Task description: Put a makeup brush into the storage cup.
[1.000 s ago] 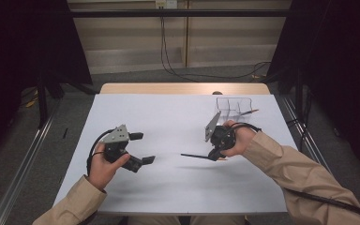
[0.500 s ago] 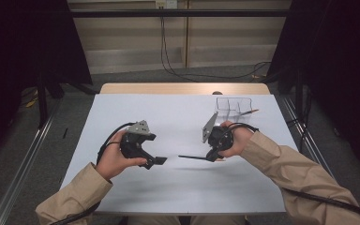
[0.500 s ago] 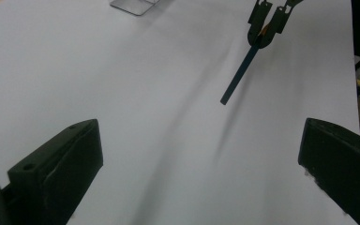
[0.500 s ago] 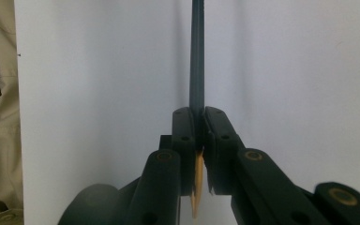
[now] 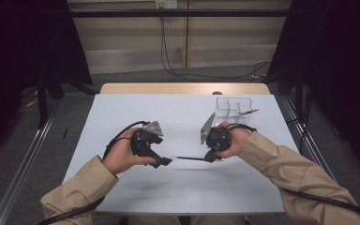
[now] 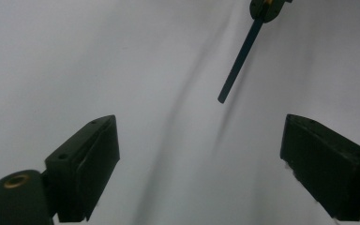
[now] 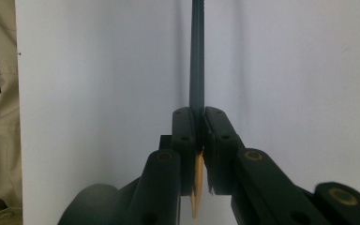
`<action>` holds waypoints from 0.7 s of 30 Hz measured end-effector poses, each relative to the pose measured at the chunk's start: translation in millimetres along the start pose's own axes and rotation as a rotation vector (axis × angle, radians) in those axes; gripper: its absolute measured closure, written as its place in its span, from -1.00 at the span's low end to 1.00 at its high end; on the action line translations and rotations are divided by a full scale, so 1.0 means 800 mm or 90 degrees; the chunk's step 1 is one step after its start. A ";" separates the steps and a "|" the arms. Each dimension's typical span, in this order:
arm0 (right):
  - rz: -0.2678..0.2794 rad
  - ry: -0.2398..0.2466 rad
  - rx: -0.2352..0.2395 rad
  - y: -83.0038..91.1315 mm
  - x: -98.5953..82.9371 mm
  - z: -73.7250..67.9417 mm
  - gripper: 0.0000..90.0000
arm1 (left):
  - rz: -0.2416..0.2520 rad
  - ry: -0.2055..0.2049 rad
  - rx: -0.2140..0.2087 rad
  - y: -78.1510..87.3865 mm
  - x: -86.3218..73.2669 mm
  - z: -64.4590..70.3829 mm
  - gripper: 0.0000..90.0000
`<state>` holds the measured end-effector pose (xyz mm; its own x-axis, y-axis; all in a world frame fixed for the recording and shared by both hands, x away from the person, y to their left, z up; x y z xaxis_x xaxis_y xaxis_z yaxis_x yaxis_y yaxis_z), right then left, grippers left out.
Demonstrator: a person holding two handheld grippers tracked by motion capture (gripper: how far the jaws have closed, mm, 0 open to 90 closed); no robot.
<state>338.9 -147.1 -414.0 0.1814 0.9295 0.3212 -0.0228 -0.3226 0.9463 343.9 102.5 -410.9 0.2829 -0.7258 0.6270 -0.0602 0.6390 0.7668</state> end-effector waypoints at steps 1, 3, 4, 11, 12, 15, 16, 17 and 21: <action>-0.002 0.002 0.003 0.000 0.001 0.000 0.87 | -0.005 -0.005 -0.002 -0.001 0.002 0.001 -0.68; 0.001 0.007 0.001 0.000 0.003 -0.001 0.87 | -0.017 -0.004 -0.001 -0.001 0.005 0.002 -0.59; -0.001 0.006 0.003 0.000 0.004 -0.001 0.87 | -0.023 -0.008 0.000 -0.002 0.007 0.002 -0.54; -0.001 0.009 0.005 -0.002 0.011 -0.004 0.87 | -0.050 -0.032 -0.011 -0.010 0.014 0.005 -0.21; -0.003 0.011 0.005 -0.002 0.012 -0.004 0.87 | -0.052 -0.038 -0.014 -0.011 0.014 0.006 -0.16; -0.002 0.013 0.005 -0.002 0.015 -0.005 0.87 | -0.052 -0.048 -0.032 -0.016 0.016 0.010 0.07; -0.003 0.012 0.004 -0.002 0.016 -0.005 0.87 | -0.057 -0.050 -0.036 -0.018 0.017 0.011 0.14; -0.001 0.019 0.005 -0.002 0.016 -0.004 0.87 | -0.061 -0.052 -0.038 -0.020 0.017 0.012 0.19; -0.001 0.022 0.006 -0.002 0.019 -0.006 0.87 | -0.079 -0.064 -0.044 -0.027 0.019 0.015 0.31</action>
Point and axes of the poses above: each handheld gripper's, and its own axes: y roughly backward along the jaws, x roughly out of its top, z roughly to its right, the point moved 1 cm from there along -y, roughly forward along the jaws, and after that the axes turned 3 degrees about -x, right-handed, at the moved point
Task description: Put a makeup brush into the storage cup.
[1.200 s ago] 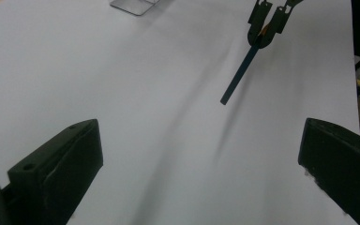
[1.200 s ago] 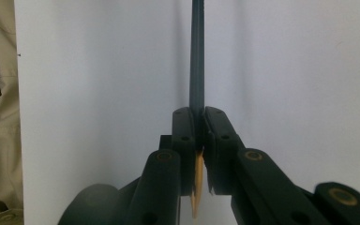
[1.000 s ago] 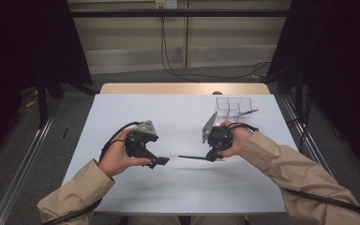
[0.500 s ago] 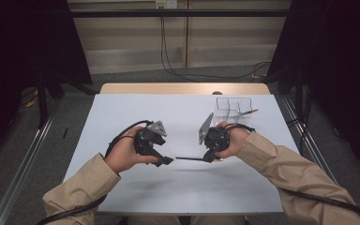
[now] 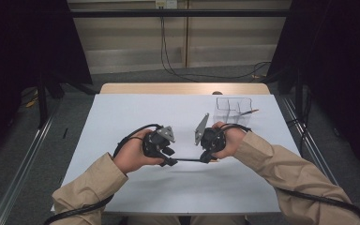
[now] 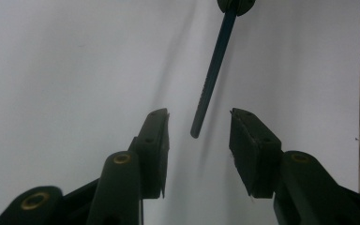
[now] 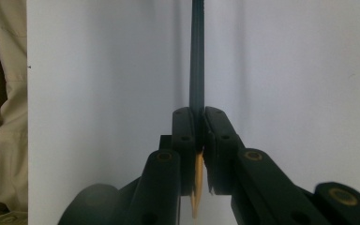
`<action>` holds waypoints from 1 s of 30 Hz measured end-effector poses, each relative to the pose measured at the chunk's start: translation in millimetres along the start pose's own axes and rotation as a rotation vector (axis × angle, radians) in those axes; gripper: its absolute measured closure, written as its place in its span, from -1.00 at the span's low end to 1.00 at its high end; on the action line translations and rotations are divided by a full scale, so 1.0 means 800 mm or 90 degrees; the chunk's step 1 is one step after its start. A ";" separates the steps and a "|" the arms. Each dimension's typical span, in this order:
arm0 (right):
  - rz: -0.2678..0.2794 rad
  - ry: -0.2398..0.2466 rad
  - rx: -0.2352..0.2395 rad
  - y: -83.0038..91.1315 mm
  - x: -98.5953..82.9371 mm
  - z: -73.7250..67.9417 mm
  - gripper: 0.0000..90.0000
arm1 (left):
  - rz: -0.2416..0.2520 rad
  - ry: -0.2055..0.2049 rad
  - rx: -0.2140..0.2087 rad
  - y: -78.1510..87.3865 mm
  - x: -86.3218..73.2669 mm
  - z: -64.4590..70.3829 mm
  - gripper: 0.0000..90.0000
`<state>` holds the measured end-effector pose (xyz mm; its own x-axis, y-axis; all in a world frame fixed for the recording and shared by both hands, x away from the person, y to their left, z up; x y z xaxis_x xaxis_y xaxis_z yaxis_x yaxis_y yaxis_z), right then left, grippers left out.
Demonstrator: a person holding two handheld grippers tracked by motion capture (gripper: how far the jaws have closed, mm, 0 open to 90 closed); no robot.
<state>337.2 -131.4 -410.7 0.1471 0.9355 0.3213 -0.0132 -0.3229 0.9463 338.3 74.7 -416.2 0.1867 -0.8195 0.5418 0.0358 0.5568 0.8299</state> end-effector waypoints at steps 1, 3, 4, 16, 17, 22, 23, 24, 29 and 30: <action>0.002 0.004 -0.003 0.000 0.001 0.000 0.87 | -0.002 -0.002 -0.002 -0.001 0.000 0.000 0.33; 0.004 0.005 0.002 0.000 0.002 -0.001 0.87 | -0.009 -0.007 -0.001 -0.004 0.002 0.001 0.37; 0.003 0.006 0.001 0.000 0.002 -0.002 0.87 | -0.010 -0.010 0.001 -0.006 0.003 0.001 0.37; 0.020 0.005 0.007 0.002 0.005 -0.001 0.87 | -0.037 -0.037 -0.010 -0.018 0.008 0.003 0.69; 0.021 0.005 0.007 0.002 0.005 -0.001 0.87 | -0.038 -0.036 -0.011 -0.018 0.008 0.003 0.71; 0.024 0.004 0.011 0.003 0.006 -0.002 0.86 | -0.046 -0.038 -0.011 -0.023 0.007 0.005 0.76; 0.028 0.009 0.012 0.002 0.007 -0.001 0.86 | -0.048 -0.040 -0.011 -0.024 0.008 0.005 0.77; 0.029 0.008 0.013 0.003 0.008 -0.001 0.86 | -0.048 -0.039 -0.013 -0.024 0.009 0.005 0.77; 0.035 0.012 0.019 0.004 0.010 -0.001 0.86 | -0.058 -0.044 -0.031 -0.025 0.010 0.005 0.83; 0.033 0.010 0.022 0.004 0.010 -0.002 0.86 | -0.058 -0.045 -0.032 -0.025 0.010 0.006 0.84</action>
Point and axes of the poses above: each handheld gripper's, and its own axes: y roughly backward along the jaws, x roughly out of its top, z roughly to its right, the point moved 1 cm from there along -y, roughly forward along the jaws, and after that the axes turned 3 degrees about -x, right-handed, at the moved point
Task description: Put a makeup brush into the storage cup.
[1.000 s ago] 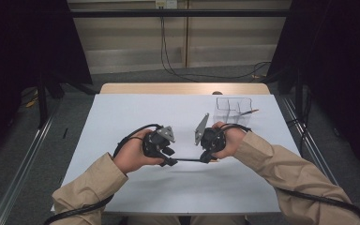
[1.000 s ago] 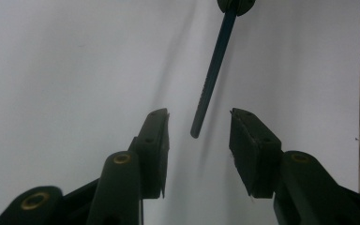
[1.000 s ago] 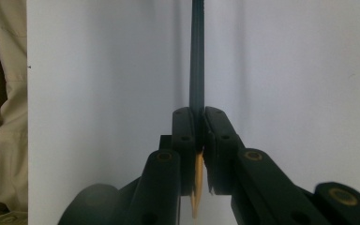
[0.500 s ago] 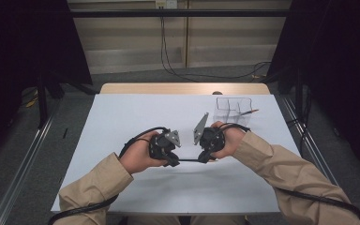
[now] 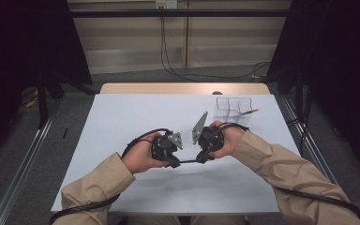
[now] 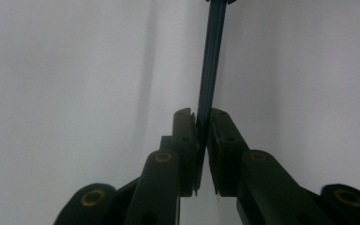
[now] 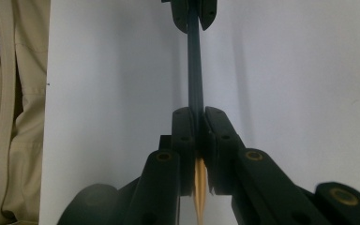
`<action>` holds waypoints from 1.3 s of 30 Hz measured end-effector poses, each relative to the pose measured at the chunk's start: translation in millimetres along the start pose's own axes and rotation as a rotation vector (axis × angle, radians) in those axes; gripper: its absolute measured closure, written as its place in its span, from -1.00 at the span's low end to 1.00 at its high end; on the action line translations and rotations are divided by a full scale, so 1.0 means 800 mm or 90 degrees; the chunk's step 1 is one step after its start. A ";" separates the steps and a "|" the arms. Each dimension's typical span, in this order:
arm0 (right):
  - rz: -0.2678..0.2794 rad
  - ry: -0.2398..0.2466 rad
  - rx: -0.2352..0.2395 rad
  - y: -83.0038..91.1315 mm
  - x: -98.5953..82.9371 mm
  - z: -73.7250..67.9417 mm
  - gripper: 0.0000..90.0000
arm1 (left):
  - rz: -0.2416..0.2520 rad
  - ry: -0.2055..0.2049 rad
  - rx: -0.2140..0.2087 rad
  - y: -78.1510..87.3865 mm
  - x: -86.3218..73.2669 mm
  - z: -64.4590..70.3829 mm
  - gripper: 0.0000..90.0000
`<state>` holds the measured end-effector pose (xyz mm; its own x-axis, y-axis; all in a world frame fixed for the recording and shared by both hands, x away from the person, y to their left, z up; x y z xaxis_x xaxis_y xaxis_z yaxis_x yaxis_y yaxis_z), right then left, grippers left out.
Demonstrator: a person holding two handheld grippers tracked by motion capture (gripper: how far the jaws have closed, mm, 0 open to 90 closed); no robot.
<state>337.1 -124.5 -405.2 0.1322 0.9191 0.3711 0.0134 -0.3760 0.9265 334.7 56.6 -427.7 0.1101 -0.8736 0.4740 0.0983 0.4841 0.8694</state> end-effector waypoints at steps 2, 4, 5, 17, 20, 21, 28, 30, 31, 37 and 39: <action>0.004 0.001 0.000 0.000 0.000 0.001 0.86 | -0.002 -0.008 -0.005 0.000 0.000 0.001 0.86; 0.006 0.008 0.003 0.000 -0.001 0.001 0.85 | -0.012 -0.006 -0.020 -0.002 0.000 0.002 0.88; 0.008 0.009 0.002 0.000 0.000 0.002 0.84 | -0.015 -0.004 -0.022 -0.003 0.000 0.004 0.89; 0.026 -0.009 0.001 0.003 -0.001 0.002 0.72 | -0.021 -0.004 -0.031 -0.004 -0.004 0.005 0.90; 0.033 -0.017 0.000 0.004 -0.002 0.002 0.55 | -0.016 0.002 -0.031 -0.004 -0.004 0.005 0.90; 0.038 -0.020 0.001 0.004 -0.003 0.003 0.49 | -0.013 0.004 -0.030 -0.003 -0.004 0.005 0.90; 0.065 -0.030 -0.027 0.007 -0.009 0.008 -0.02 | -0.001 0.011 -0.021 -0.001 -0.006 0.003 0.90; 0.076 -0.037 -0.029 0.008 -0.011 0.010 -0.18 | 0.002 0.014 -0.022 0.001 -0.007 0.002 0.90; 0.086 -0.040 -0.036 0.008 -0.012 0.012 -0.28 | 0.002 0.015 -0.020 0.001 -0.007 0.002 0.90; 0.130 -0.054 -0.048 0.012 -0.017 0.014 -0.55 | 0.014 0.022 -0.019 0.000 -0.011 0.002 0.90; 0.151 -0.063 -0.053 0.014 -0.019 0.015 -0.59 | 0.012 0.023 -0.020 0.000 -0.011 0.002 0.90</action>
Point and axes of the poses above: each handheld gripper's, and its own axes: y roughly backward along the jaws, x roughly out of its top, z roughly to its right, the point moved 1 cm from there along -y, roughly forward along the jaws, and after that the axes turned 3 degrees about -x, right-handed, at the moved point
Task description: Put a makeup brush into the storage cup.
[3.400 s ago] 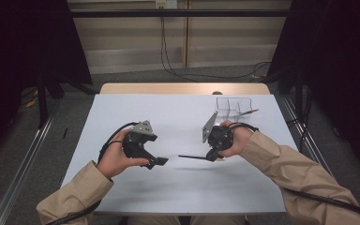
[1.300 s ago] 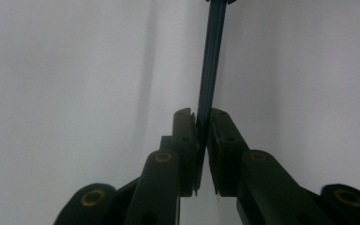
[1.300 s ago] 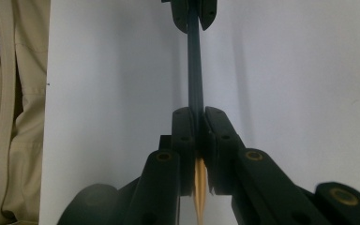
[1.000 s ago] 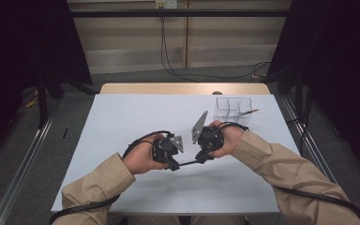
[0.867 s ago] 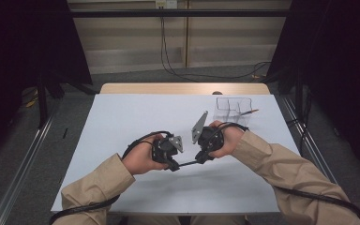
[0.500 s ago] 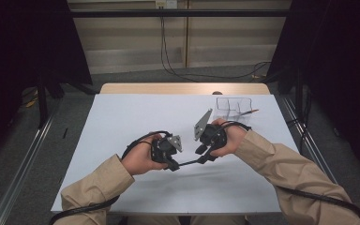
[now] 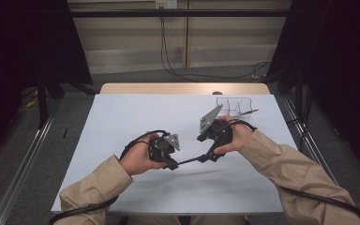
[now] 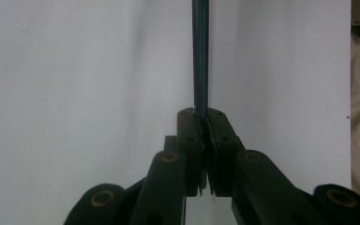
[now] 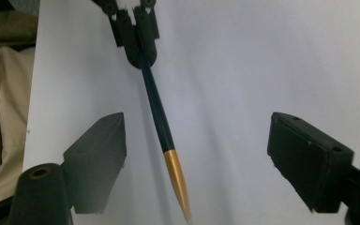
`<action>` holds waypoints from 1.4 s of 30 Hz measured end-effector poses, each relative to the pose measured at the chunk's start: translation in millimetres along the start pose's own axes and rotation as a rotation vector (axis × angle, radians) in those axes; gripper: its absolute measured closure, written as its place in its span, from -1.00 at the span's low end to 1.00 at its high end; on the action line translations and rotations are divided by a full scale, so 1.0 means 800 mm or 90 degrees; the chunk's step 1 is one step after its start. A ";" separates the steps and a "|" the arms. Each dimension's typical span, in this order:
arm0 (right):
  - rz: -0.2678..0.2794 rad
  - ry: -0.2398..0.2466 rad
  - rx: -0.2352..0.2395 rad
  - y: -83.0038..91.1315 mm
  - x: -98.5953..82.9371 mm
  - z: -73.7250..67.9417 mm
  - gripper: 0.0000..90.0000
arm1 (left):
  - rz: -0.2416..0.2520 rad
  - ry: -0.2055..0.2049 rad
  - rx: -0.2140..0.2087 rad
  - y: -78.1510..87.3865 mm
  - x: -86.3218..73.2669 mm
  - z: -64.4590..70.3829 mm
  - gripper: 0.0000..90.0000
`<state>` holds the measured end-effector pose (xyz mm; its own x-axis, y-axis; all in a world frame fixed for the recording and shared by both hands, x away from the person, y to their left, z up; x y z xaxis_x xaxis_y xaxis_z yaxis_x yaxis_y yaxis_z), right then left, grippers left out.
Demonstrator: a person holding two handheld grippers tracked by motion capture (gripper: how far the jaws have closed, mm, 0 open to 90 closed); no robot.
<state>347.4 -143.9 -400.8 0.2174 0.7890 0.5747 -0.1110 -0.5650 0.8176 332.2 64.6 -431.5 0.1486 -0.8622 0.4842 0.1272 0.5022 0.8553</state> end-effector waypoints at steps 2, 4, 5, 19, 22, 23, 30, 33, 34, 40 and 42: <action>0.012 -0.010 0.001 0.003 -0.001 0.001 -0.60 | 0.003 0.000 0.001 0.001 -0.001 0.000 0.90; 0.025 -0.013 -0.007 0.006 -0.003 0.003 -0.61 | 0.002 -0.002 0.001 0.001 -0.001 -0.001 0.90; 0.028 -0.015 -0.008 0.007 -0.004 0.003 -0.61 | 0.006 0.000 0.002 0.001 -0.002 -0.001 0.90; 0.155 -0.070 -0.025 0.017 -0.020 0.005 -0.63 | 0.031 0.015 0.001 0.000 -0.008 -0.002 0.90; 0.182 -0.080 -0.029 0.017 -0.023 0.006 -0.64 | 0.032 0.015 0.003 0.000 -0.009 -0.002 0.90; 0.190 -0.086 -0.027 0.018 -0.024 0.006 -0.64 | 0.033 0.016 0.003 -0.001 -0.009 -0.002 0.90; 0.241 -0.113 -0.036 0.018 -0.033 0.007 -0.64 | 0.043 0.024 0.002 -0.001 -0.011 -0.002 0.90; 0.266 -0.123 -0.041 0.019 -0.038 0.007 -0.64 | 0.050 0.025 -0.002 0.000 -0.012 -0.003 0.90; 0.279 -0.129 -0.041 0.019 -0.039 0.007 -0.64 | 0.052 0.026 -0.001 0.000 -0.013 -0.003 0.90; 0.327 -0.145 -0.037 0.017 -0.046 0.005 -0.65 | 0.064 0.032 -0.003 -0.001 -0.015 -0.003 0.90; 0.343 -0.153 -0.041 0.017 -0.047 0.005 -0.66 | 0.070 0.034 -0.003 -0.001 -0.015 -0.003 0.90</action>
<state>341.5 -182.1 -411.6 0.3268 0.3137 0.8915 -0.3242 -0.8489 0.4175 332.9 74.6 -438.8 0.2137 -0.7970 0.5649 0.1112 0.5944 0.7965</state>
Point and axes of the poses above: each handheld gripper's, and its own axes: y roughly backward along the jaws, x roughly out of its top, z roughly to its right, the point moved 1 cm from there along -y, roughly forward along the jaws, and after that the axes turned 3 degrees about -x, right-handed, at the moved point
